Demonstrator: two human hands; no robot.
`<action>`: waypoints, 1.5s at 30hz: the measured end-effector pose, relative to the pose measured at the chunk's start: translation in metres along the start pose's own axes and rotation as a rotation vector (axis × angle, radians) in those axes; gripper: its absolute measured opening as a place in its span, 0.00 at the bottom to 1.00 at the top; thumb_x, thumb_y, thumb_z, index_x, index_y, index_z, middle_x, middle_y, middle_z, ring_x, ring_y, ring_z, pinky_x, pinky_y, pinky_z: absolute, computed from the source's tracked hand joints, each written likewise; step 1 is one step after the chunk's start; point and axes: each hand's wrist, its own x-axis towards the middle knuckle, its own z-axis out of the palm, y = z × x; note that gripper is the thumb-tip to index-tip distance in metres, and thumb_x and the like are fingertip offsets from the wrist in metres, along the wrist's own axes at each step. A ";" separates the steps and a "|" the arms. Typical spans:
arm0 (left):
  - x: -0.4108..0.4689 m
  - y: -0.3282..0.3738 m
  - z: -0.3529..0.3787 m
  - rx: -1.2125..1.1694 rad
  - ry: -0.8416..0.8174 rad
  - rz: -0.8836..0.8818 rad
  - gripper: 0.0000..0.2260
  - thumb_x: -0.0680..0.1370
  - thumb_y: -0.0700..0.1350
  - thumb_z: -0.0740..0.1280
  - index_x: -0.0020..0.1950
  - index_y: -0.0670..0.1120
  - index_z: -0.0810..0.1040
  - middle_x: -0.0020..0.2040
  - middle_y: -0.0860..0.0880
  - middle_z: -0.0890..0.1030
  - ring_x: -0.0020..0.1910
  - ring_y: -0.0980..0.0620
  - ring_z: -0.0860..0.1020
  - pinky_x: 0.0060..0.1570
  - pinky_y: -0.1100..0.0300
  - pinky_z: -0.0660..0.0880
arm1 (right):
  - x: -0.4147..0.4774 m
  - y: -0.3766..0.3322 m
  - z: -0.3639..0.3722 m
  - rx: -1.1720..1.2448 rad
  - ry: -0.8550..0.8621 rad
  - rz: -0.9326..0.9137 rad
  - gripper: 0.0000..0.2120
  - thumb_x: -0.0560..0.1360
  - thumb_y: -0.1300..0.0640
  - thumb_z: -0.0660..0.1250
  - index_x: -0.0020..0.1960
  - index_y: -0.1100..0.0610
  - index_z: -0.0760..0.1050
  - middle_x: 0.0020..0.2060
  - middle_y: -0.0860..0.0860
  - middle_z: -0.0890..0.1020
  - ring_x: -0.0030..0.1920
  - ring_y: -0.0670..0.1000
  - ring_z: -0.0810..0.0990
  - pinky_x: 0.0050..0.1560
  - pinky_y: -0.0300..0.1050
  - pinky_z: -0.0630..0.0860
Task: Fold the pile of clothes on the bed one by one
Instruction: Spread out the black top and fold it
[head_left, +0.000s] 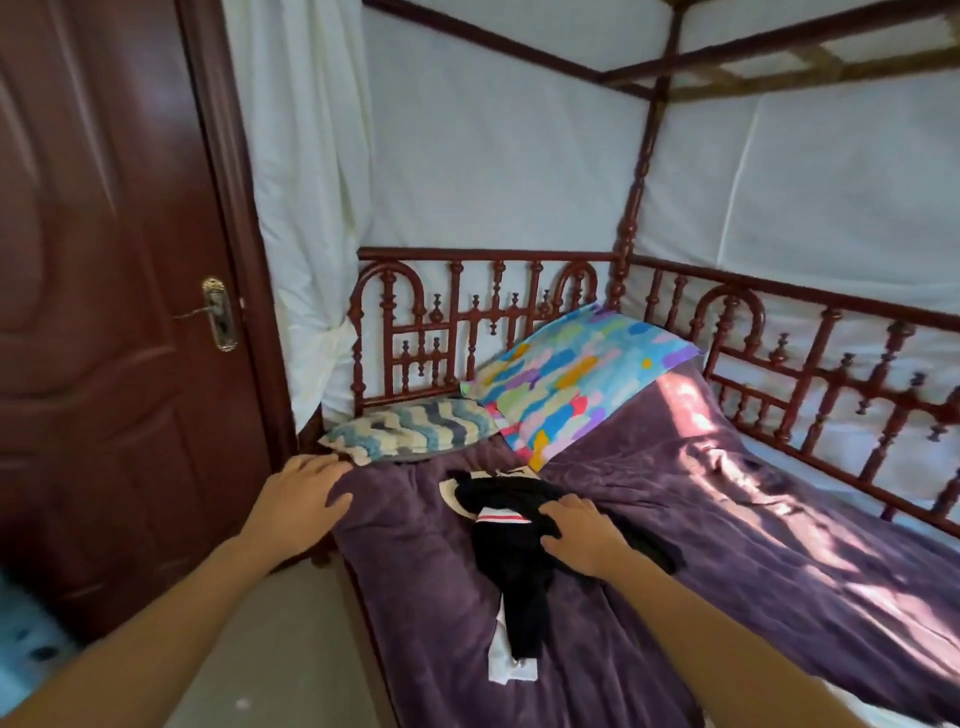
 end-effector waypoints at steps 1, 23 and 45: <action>0.002 -0.007 0.009 0.009 -0.017 -0.009 0.21 0.80 0.53 0.57 0.73 0.53 0.62 0.74 0.54 0.61 0.73 0.51 0.58 0.67 0.58 0.62 | 0.012 -0.008 0.003 -0.025 -0.018 -0.026 0.23 0.78 0.49 0.59 0.72 0.52 0.62 0.68 0.55 0.65 0.68 0.57 0.63 0.66 0.52 0.66; 0.239 -0.119 0.134 -0.301 -0.183 0.246 0.18 0.80 0.52 0.59 0.69 0.49 0.69 0.68 0.51 0.71 0.67 0.49 0.66 0.64 0.57 0.65 | 0.183 -0.128 0.037 -0.057 -0.092 0.242 0.23 0.78 0.50 0.58 0.72 0.52 0.60 0.69 0.53 0.64 0.69 0.56 0.63 0.65 0.51 0.65; 0.344 -0.014 0.252 -0.441 -0.586 0.271 0.19 0.79 0.48 0.61 0.69 0.46 0.69 0.65 0.46 0.73 0.63 0.49 0.71 0.61 0.59 0.67 | 0.279 0.008 0.128 0.504 -0.101 0.671 0.21 0.77 0.54 0.60 0.70 0.52 0.66 0.65 0.54 0.69 0.67 0.55 0.66 0.65 0.45 0.65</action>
